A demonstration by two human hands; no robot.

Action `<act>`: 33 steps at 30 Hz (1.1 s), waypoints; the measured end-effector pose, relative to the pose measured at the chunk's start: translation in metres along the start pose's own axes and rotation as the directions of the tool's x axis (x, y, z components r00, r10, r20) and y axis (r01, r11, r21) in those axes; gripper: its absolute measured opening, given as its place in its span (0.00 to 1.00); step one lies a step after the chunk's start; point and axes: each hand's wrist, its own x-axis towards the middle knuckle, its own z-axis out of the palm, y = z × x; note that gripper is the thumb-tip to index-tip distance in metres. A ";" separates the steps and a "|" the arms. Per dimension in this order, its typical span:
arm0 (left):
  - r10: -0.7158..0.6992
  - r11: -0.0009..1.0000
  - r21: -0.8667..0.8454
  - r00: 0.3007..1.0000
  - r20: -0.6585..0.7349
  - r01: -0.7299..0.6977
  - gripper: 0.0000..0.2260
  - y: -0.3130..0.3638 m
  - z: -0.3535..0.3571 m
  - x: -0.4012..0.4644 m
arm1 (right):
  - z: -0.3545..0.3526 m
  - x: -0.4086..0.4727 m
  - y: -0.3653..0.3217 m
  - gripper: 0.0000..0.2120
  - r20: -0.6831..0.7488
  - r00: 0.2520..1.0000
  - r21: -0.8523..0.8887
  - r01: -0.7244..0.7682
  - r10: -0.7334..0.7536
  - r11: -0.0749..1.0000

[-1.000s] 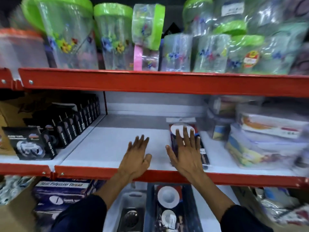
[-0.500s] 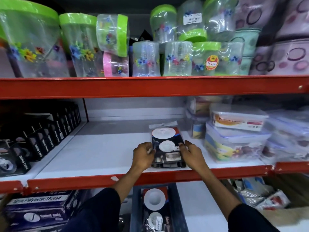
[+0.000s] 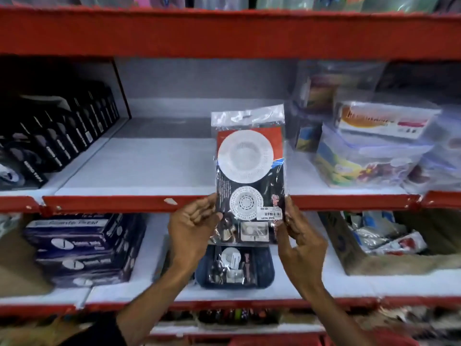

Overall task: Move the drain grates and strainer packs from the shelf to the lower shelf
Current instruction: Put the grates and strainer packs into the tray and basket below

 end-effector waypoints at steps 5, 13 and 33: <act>-0.025 0.999 -0.044 0.998 -0.064 0.022 0.20 -0.030 -0.010 -0.024 | 0.006 -0.030 0.015 0.21 -0.067 0.988 -0.024 0.136 -0.138 0.990; -0.125 0.987 0.078 0.981 -0.147 0.138 0.17 -0.105 -0.015 -0.083 | 0.002 -0.103 0.073 0.22 0.094 0.995 -0.153 -0.031 0.046 0.988; -0.298 0.785 0.582 0.953 0.052 0.213 0.15 -0.161 -0.008 0.000 | 0.060 -0.054 0.124 0.24 0.469 0.748 -0.459 -0.248 0.469 0.853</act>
